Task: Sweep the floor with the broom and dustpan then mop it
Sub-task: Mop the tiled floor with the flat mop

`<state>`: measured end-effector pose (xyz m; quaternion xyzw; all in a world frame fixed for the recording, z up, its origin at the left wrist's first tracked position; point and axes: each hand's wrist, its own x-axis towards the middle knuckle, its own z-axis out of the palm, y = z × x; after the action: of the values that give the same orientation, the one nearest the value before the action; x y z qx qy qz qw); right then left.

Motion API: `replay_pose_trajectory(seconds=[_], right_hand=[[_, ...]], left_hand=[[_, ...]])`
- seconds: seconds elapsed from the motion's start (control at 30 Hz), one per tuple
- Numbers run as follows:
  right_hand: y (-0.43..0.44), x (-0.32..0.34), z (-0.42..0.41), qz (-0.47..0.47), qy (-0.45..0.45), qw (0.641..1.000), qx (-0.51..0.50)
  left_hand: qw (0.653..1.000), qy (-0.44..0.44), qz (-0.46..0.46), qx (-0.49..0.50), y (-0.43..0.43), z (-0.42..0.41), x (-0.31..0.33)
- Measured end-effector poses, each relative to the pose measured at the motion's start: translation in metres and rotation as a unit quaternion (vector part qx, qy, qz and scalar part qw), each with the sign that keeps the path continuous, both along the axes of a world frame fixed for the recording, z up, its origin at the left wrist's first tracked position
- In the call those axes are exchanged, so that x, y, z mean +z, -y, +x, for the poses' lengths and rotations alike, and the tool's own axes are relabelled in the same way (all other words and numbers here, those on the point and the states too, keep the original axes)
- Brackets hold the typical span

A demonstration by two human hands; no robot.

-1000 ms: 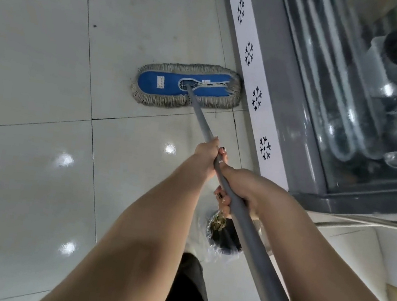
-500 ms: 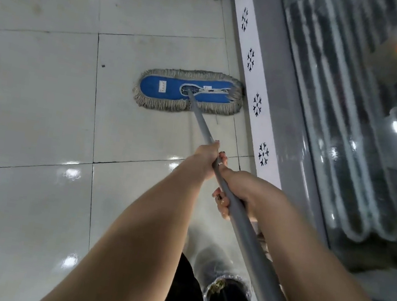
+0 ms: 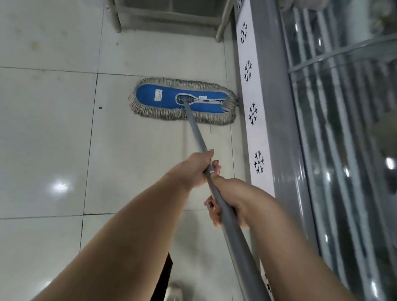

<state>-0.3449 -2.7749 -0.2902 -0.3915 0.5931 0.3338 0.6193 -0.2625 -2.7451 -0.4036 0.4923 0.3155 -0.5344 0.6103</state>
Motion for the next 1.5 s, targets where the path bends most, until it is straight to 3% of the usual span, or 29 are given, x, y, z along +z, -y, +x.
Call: replay_pose_trajectory(seconds=[0.27, 1.0, 1.5], right_hand=[[0.032, 0.010, 0.139, 0.000, 0.004, 1.000, -0.003], [0.128, 0.000, 0.388, 0.036, 0.012, 0.999, -0.019], [0.073, -0.027, 0.484, 0.029, 0.077, 0.992, -0.097]], left_hand=[[1.000, 0.008, -0.003, -0.024, 0.029, 0.140, 0.013], [0.999, 0.026, 0.016, -0.030, 0.119, 0.390, 0.009], [0.981, 0.083, 0.062, -0.165, 0.088, 0.499, -0.010]])
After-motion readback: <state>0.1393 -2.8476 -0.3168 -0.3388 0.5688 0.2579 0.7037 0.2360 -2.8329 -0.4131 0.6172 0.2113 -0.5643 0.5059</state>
